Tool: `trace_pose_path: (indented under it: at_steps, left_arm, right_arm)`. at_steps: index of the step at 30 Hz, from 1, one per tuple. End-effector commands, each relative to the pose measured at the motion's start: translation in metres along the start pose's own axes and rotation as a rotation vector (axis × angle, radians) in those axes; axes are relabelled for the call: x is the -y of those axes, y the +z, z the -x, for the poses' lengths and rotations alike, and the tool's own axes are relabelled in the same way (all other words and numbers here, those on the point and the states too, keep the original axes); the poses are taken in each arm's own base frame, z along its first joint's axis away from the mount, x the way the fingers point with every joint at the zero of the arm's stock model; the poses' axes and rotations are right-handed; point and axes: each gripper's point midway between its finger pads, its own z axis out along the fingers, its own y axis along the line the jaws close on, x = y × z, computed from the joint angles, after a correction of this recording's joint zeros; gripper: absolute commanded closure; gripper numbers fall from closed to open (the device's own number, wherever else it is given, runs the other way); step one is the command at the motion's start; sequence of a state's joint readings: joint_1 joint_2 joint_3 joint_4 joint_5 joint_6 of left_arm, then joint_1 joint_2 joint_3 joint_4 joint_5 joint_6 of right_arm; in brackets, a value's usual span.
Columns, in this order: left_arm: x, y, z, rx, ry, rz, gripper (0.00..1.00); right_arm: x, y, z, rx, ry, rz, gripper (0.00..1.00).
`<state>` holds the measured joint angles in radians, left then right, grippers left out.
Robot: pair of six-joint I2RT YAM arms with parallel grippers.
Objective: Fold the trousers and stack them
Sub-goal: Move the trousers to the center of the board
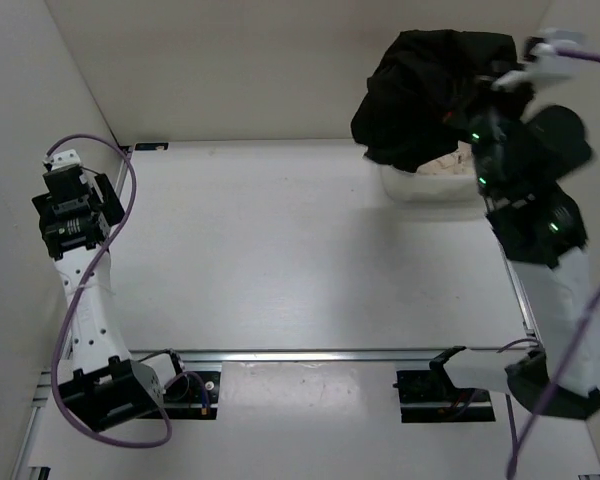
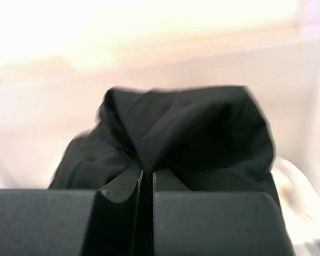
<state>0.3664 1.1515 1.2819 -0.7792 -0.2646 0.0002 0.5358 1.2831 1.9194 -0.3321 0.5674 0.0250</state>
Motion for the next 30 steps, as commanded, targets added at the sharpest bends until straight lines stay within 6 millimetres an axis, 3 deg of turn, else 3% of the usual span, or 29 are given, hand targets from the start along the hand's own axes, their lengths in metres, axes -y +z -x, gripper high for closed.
trace_pose_path:
  at_steps: [1,2,3,7,8,10,11,13,15,16,18,19,20,21,25,26,27,28,29,30]
  left_arm:
    - [0.009,-0.016,0.007,0.05,-0.001,-0.059,0.0]
    - [0.011,-0.019,0.012,0.062,-0.004,-0.071,0.0]
    - [0.01,-0.024,0.014,0.069,-0.006,-0.071,0.0]
    - [0.014,-0.033,0.028,0.102,-0.012,-0.109,0.0]
    - [0.013,-0.035,0.032,0.113,-0.015,-0.109,0.0]
    - [0.015,-0.035,0.032,0.113,-0.014,-0.119,0.0]
    - [0.015,-0.035,0.032,0.113,-0.014,-0.119,0.0]
    - [0.015,-0.034,0.029,0.104,-0.012,-0.119,0.0]
    - [0.013,-0.028,0.02,0.08,-0.008,-0.096,0.0]
    - [0.013,-0.028,0.02,0.08,-0.008,-0.096,0.0]
    - [0.014,-0.023,0.009,0.053,-0.001,-0.095,0.0]
    - [0.014,-0.023,0.007,0.044,0.001,-0.095,0.0]
    - [0.014,-0.022,0.004,0.035,0.003,-0.095,0.0]
    - [0.014,-0.022,0.004,0.035,0.003,-0.095,0.0]
    - [0.033,-0.021,-0.009,-0.012,0.02,-0.188,0.0]
    - [0.038,-0.018,-0.017,-0.042,0.025,-0.211,0.0]
    - [0.052,-0.02,-0.025,-0.079,0.036,-0.28,0.0]
    - [0.058,-0.023,-0.029,-0.095,0.037,-0.318,0.0]
    - [0.071,-0.02,-0.038,-0.139,0.048,-0.371,0.0]
    - [0.084,-0.024,-0.04,-0.16,0.059,-0.429,0.0]
  right_arm:
    - [-0.032,-0.019,0.042,0.12,0.123,0.149,1.0]
    - [-0.048,-0.018,0.032,0.076,0.134,0.223,1.0]
    - [-0.06,-0.02,0.037,0.064,0.206,0.272,1.0]
    - [-0.109,-0.005,-0.013,-0.107,0.323,0.385,1.0]
    - [-0.128,0.002,-0.051,-0.207,0.317,0.391,1.0]
    - [-0.145,0.009,-0.087,-0.309,0.341,0.374,1.0]
    - [-0.155,0.017,-0.121,-0.379,0.324,0.349,1.0]
    - [-0.166,0.024,-0.182,-0.523,0.322,0.249,1.0]
    - [-0.174,0.016,-0.224,-0.639,0.296,0.186,1.0]
    - [-0.175,0.019,-0.262,-0.696,0.301,0.091,0.88]
    - [-0.185,0.008,-0.304,-0.799,0.253,0.08,0.38]
    - [-0.198,0.012,-0.326,-0.854,0.236,0.093,0.25]
    - [-0.208,0.007,-0.337,-0.914,0.218,0.139,0.06]
    - [-0.211,0.007,-0.346,-0.96,0.144,0.166,0.01]
    - [-0.198,-0.003,-0.337,-0.972,0.076,0.185,0.01]
    - [-0.174,-0.017,-0.369,-1.029,0.015,0.123,0.01]
    - [-0.161,-0.023,-0.352,-1.002,0.036,0.124,0.01]
    - [-0.152,-0.026,-0.359,-0.993,0.047,0.103,0.01]
    - [-0.121,-0.048,-0.395,-1.083,0.019,0.025,0.01]
    - [-0.104,-0.056,-0.394,-1.084,0.025,-0.017,0.01]
